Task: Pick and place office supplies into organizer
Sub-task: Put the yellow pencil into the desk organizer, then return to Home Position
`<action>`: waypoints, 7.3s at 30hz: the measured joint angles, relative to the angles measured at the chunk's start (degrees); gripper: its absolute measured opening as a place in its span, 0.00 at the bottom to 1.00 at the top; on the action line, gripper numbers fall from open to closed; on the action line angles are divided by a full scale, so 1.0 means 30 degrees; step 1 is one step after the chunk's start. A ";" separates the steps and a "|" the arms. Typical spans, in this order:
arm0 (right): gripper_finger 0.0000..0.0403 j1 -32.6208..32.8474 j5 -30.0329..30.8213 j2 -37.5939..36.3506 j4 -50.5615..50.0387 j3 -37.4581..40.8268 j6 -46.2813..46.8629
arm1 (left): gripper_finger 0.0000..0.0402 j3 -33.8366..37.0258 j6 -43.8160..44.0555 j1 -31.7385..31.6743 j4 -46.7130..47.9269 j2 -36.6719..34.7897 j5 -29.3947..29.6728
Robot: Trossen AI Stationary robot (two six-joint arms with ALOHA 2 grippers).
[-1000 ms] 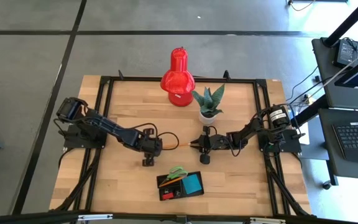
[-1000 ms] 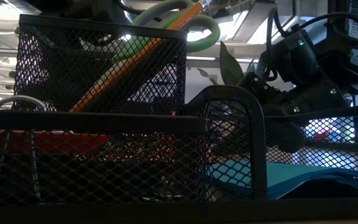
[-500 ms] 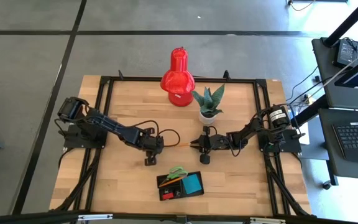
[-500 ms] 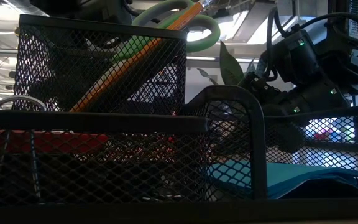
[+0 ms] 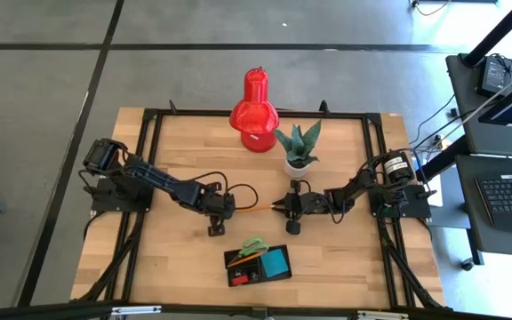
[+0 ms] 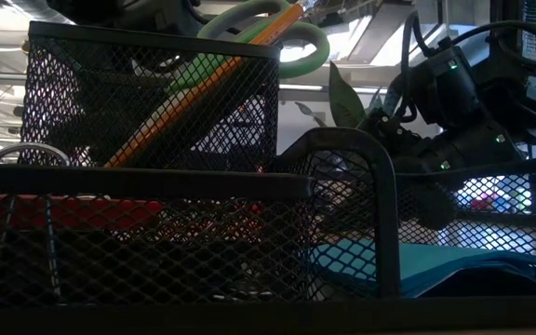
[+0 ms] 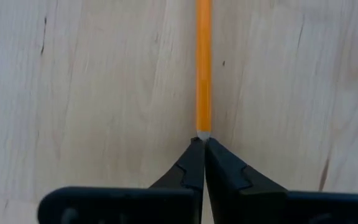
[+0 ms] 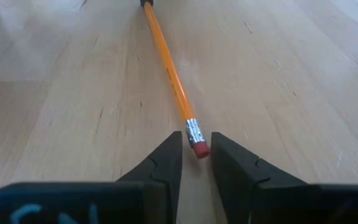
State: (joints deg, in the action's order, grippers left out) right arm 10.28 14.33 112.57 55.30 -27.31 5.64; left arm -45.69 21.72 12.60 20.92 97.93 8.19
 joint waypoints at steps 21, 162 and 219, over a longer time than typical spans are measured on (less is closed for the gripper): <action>0.22 0.0000 -0.0080 0.0051 0.1031 -0.0327 -0.0846 | 0.01 -0.0007 0.0027 0.0001 0.0030 0.0007 -0.0268; 0.09 0.5855 -0.1170 0.1836 -3.9430 -2.7999 -0.4135 | 0.26 0.8000 0.5506 0.0766 -0.2352 -0.8757 0.4429; 0.35 -0.3818 0.0153 -2.5054 -1.6223 0.2322 -0.5998 | 0.26 0.8673 -0.7428 -1.0889 -0.8965 -1.8517 0.1564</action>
State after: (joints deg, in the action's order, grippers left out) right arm -1.17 14.79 37.41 6.63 -20.34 -12.36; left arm -19.67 -0.56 -20.07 -5.97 42.38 12.88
